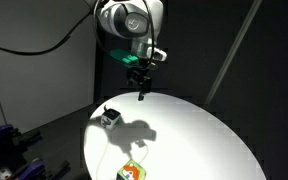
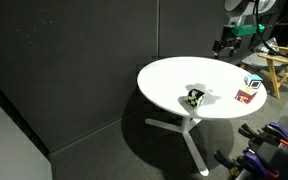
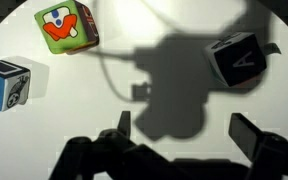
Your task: Pick up the block with a house image on top and move it to the left near the block with a letter image on top
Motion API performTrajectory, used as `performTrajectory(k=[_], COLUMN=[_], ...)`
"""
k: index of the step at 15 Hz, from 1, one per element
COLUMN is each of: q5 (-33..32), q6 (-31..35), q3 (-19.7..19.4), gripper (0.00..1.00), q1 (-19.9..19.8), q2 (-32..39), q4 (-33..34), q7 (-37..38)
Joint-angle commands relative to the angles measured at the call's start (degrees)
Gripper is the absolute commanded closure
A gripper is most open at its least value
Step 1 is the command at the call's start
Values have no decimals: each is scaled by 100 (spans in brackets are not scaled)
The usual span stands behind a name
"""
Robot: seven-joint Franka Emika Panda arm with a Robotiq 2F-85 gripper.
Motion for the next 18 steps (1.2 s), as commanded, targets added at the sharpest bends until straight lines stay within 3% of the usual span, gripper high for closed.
performTrajectory(k=[1, 10, 18], q5=[-9, -346, -569], q6=[-20, -65, 145], q3=[40, -69, -201], gripper=[0, 0, 0], q1=[-41, -142, -500], q2=[1, 160, 499], q4=[16, -56, -237], q7=[4, -235, -972])
